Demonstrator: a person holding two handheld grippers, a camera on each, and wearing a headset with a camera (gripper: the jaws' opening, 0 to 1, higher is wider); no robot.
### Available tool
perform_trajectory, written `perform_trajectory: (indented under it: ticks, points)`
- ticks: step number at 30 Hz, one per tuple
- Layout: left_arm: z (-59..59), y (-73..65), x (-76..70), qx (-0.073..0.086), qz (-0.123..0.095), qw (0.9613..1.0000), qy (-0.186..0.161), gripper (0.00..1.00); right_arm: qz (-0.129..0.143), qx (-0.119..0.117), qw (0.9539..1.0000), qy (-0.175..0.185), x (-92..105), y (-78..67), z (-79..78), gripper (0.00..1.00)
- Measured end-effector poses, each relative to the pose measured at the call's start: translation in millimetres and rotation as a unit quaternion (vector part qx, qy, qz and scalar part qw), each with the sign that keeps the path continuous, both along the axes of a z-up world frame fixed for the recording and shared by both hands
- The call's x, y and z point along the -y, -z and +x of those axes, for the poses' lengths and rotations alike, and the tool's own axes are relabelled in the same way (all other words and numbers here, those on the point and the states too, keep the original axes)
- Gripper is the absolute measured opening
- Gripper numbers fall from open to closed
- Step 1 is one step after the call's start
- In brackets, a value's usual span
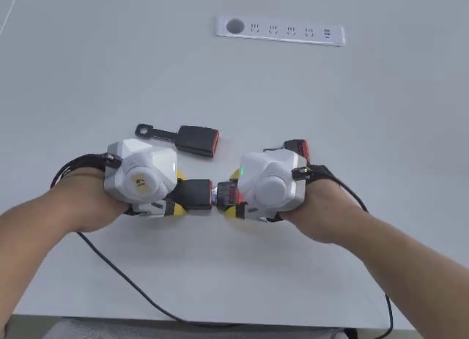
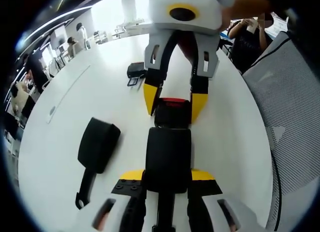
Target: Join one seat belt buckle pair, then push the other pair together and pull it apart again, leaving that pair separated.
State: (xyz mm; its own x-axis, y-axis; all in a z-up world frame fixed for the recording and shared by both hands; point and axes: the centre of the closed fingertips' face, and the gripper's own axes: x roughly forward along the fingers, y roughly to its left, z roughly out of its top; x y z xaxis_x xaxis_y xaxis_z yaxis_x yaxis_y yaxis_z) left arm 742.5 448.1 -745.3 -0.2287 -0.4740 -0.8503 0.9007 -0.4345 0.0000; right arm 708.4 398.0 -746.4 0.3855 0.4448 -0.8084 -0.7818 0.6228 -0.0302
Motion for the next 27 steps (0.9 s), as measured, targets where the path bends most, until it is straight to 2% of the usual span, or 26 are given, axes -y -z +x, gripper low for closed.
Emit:
perform_trajectory:
  ticks: [16,27]
  points:
    - [0.2,1.8,-0.8,-0.005,-0.007,0.9999,-0.005,0.3,0.008,-0.001,1.0,0.005,2.4,-1.0,-3.0,0.31]
    - [0.3,1.7,-1.1,-0.003,-0.011,0.9999,-0.004,0.3,0.014,0.0,0.9999,0.007,2.7,-1.3,-3.7,0.31]
